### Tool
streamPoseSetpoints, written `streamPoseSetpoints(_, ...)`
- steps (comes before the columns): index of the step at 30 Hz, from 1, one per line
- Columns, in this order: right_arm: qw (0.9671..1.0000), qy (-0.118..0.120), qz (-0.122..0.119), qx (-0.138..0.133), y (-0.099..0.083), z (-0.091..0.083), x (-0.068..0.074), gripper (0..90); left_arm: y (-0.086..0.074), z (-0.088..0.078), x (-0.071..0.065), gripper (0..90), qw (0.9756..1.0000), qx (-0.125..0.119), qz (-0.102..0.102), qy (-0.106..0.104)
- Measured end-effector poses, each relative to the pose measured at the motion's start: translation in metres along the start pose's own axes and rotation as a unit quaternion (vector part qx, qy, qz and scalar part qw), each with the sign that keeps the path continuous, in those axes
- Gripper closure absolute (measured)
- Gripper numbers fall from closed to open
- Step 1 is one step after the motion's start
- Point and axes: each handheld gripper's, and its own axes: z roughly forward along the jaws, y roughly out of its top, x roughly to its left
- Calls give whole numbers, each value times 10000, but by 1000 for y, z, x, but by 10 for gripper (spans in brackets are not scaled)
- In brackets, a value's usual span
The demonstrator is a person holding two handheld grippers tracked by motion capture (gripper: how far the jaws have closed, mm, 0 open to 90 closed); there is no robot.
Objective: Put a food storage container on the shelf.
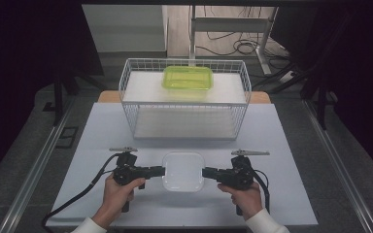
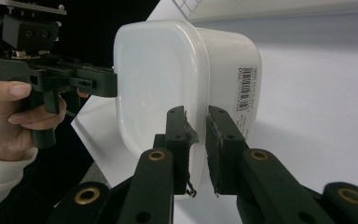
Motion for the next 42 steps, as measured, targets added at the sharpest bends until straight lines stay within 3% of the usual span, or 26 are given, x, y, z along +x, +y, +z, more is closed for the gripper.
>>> streamPoseSetpoints(4, 9999, -46, -133, -58, 2, -1, 3, 792, 3, -3, -6, 784, 9998, -54, 146, 79)
streamPoseSetpoints(23, 9986, -31, -475, -247, 19, -12, 14, 792, 17, -11, -17, 783, 9988, -275, 388, 154)
streamPoseSetpoints(31, 9971, -66, -660, -379, 36, -20, 21, 792, 35, -19, -29, 782, 9973, -443, 556, 159)
streamPoseSetpoints(42, 9929, -104, -1027, -584, 70, -36, 39, 791, 65, -35, -50, 783, 9932, -717, 885, 256)
